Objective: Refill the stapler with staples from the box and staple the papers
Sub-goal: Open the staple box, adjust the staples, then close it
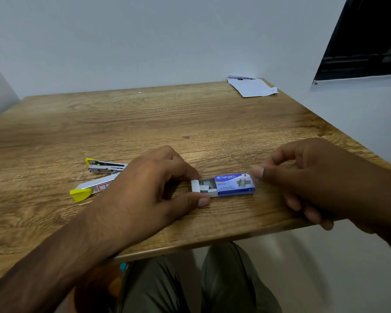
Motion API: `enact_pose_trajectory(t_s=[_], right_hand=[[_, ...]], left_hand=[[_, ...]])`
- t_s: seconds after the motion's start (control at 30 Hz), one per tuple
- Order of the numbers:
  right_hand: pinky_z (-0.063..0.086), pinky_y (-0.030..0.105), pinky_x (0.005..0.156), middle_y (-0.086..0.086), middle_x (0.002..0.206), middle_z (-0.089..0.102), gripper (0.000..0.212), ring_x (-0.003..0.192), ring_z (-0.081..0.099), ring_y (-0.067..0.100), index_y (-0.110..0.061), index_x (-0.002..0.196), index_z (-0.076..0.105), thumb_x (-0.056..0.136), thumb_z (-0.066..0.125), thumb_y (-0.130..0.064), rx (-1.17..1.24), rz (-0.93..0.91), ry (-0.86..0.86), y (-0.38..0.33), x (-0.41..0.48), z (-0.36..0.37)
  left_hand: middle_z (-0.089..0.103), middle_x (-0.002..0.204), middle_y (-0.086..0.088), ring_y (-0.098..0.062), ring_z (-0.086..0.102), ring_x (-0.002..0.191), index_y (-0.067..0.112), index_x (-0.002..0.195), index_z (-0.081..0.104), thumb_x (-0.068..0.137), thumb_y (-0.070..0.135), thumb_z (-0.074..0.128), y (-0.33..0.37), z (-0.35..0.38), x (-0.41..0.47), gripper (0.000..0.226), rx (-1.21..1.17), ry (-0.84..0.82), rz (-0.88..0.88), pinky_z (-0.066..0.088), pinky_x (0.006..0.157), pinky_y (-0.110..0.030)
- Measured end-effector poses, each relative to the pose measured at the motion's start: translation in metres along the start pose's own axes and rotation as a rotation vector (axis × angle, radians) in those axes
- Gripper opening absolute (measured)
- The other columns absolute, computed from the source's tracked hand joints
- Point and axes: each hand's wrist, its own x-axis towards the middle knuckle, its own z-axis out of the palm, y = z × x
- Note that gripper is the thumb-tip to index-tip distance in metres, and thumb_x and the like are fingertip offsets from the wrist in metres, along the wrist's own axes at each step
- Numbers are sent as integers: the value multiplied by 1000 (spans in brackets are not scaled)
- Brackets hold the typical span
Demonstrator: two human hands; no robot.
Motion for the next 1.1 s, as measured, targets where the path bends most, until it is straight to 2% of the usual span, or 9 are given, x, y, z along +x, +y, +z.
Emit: enact_pose_trajectory(t_s=[0.13,0.27,0.4,0.47,0.63,0.73,0.87,1.03,1.1], right_hand=[[45,27,51,0,56,67,18,37,55,7,-38,91,67,77,69,-48,-135,-167,264,15,-8,-37],[60,41,64,-20,91,68,26,65,65,3,-52,96,69,72,61,-60,-360,-168,208,28,-20,-52],[52,31,67,-29,99,64,41,86,59,-6,-59,97,66,61,53,-75,-458,-193,97,28,-15,-37],[50,31,67,-22,90,65,33,84,58,-3,-57,94,66,65,58,-68,-507,-233,98,26,-8,-28],[54,38,66,-25,83,62,16,71,59,0,-60,85,64,73,56,-53,-629,-287,139,22,1,-18],[55,36,62,-27,91,63,24,70,60,1,-64,96,61,73,53,-63,-649,-293,122,25,3,-20],[56,35,60,-40,107,57,38,92,59,-6,-70,103,55,68,43,-73,-661,-317,79,33,8,-28],[57,37,61,-40,106,58,34,71,63,1,-74,101,54,69,44,-73,-664,-332,76,35,12,-29],[57,37,62,-40,106,57,28,72,62,1,-76,98,54,73,43,-75,-650,-366,94,35,14,-29]], left_hand=[[61,96,19,-1,59,93,42,101,72,78,64,65,-3,1,-1,32,20,-1,18,42,73,-18],[62,94,19,-1,59,92,41,100,72,77,63,65,-5,2,-1,33,34,11,34,39,71,-13],[61,94,22,-1,59,92,42,100,71,75,66,62,-5,3,-1,36,32,26,37,39,72,-11],[60,95,21,-1,59,93,41,102,71,75,67,60,-4,3,-3,39,26,21,29,42,75,-17],[60,101,20,-4,59,100,39,113,68,79,63,64,-3,2,-6,42,13,28,34,51,85,-31],[61,103,19,-5,59,104,38,118,65,80,60,66,-5,1,-8,43,-8,34,47,51,87,-32],[63,104,17,-8,61,104,37,111,68,80,53,69,-6,1,-8,35,-47,31,57,51,87,-34],[65,99,16,-8,62,99,37,103,69,75,51,74,-8,0,-7,32,-95,36,30,51,84,-33],[67,95,17,-6,64,97,37,100,70,71,51,77,-7,-1,-7,32,-140,48,-3,52,82,-30]])
